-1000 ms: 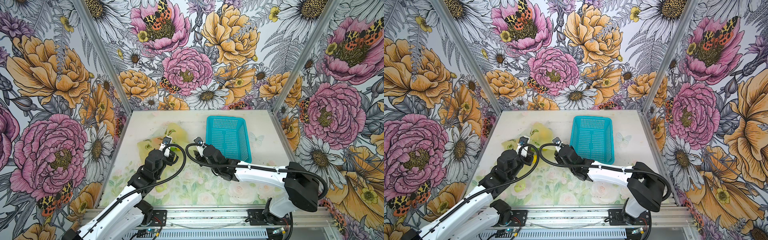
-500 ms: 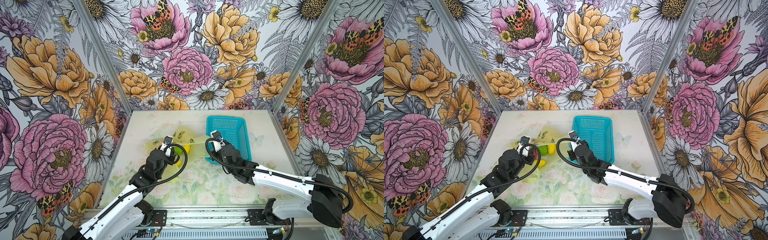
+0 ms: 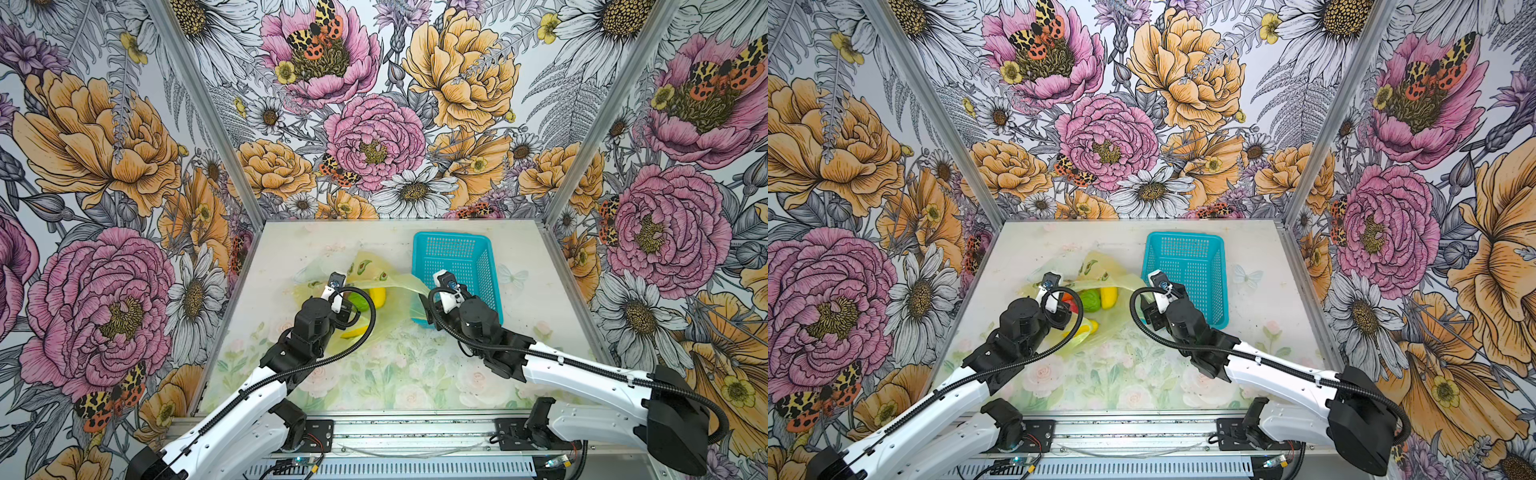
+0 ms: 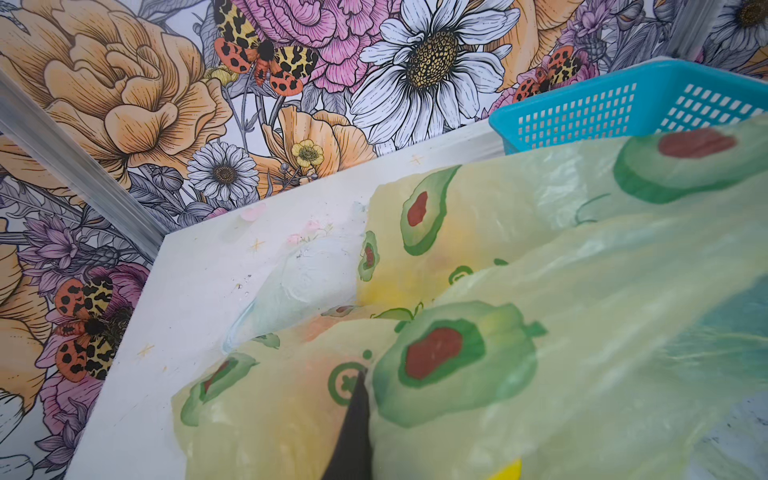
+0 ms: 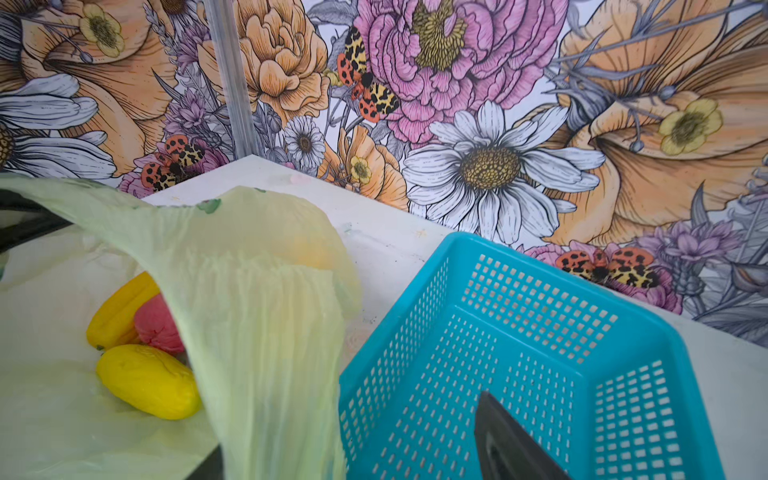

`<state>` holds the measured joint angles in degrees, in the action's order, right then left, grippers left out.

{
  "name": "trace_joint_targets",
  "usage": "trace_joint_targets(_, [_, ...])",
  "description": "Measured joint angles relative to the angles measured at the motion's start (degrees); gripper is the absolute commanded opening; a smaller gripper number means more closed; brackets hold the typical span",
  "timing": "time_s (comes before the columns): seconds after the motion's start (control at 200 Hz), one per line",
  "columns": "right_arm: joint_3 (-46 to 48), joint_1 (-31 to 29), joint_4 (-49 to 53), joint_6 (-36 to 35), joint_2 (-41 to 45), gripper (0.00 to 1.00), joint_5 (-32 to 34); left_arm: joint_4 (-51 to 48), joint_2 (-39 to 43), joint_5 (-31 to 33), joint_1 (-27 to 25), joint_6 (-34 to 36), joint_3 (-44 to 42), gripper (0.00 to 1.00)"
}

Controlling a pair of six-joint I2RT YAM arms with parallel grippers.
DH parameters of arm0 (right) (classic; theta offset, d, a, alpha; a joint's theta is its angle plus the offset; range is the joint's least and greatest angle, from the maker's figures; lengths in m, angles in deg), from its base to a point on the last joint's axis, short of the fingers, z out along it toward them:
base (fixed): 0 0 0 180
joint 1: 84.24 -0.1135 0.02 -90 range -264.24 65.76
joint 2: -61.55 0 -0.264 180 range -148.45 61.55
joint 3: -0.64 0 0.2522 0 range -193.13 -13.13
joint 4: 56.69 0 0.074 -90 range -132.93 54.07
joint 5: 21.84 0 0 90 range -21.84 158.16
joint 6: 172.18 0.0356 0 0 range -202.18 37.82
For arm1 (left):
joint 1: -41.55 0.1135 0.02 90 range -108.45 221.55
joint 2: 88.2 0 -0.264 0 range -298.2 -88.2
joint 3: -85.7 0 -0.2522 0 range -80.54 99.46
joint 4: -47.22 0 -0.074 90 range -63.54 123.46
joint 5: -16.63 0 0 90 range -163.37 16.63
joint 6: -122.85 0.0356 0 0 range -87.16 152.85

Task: Untie the knot of the plastic bag and take out the fruit
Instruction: 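Reach the right gripper back into the bag mouth held by the left gripper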

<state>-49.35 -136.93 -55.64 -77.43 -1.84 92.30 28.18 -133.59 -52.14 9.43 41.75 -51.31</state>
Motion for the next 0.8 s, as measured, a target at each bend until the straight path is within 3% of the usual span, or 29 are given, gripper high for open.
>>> trace_joint_targets(0.105, [1.9, -2.5, 0.2, -2.2, 6.5, 0.75, -0.6, 0.0, 0.7, 0.0, 0.0, 0.0, 0.0, 0.0])
trace_joint_targets(0.245, [3.6, -8.7, -0.2, -6.5, 13.6, 0.61, -2.4, 0.0, 0.7, 0.0, 0.0, 0.0, 0.0, 0.0])
trace_joint_targets(0.355, [4.5, -12.7, -1.8, -9.7, 13.9, 0.51, -5.1, 0.0, 0.7, 0.0, 0.0, 0.0, 0.0, 0.0])
trace_joint_targets(0.46, [4.6, -14.1, -4.0, -11.7, 8.5, 0.42, -9.0, 0.0, 0.7, 0.0, 0.0, 0.0, 0.0, 0.0])
trace_joint_targets(0.651, [3.8, -13.9, -9.2, -12.8, -8.0, 0.41, -14.6, 0.0, 0.7, 0.0, 0.0, 0.0, 0.0, 0.0])
trace_joint_targets(0.796, [-1.4, -10.8, -11.1, -11.7, -21.5, 0.35, -18.8, 0.0, 0.7, 0.0, 0.0, 0.0, 0.0, 0.0])
